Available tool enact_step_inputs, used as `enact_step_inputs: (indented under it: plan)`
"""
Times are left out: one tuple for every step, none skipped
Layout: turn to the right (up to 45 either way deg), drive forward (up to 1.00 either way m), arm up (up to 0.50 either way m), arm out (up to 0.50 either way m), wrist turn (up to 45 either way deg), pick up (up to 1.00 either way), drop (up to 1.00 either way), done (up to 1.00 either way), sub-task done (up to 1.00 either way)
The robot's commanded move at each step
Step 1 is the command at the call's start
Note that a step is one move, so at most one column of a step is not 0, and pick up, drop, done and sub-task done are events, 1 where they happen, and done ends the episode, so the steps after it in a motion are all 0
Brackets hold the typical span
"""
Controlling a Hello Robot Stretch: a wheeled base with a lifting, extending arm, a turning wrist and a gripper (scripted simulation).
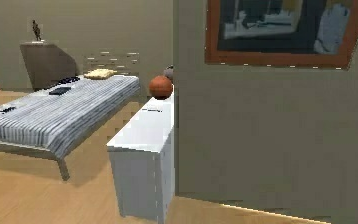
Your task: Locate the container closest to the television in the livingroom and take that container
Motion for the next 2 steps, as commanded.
enact_step_inputs:
  plan:
    - [-45.0,0.0,0.0,0.0,0.0,0.0,0.0,0.0,0.0]
    - [-18.0,0.0,0.0,0.0,0.0,0.0,0.0,0.0,0.0]
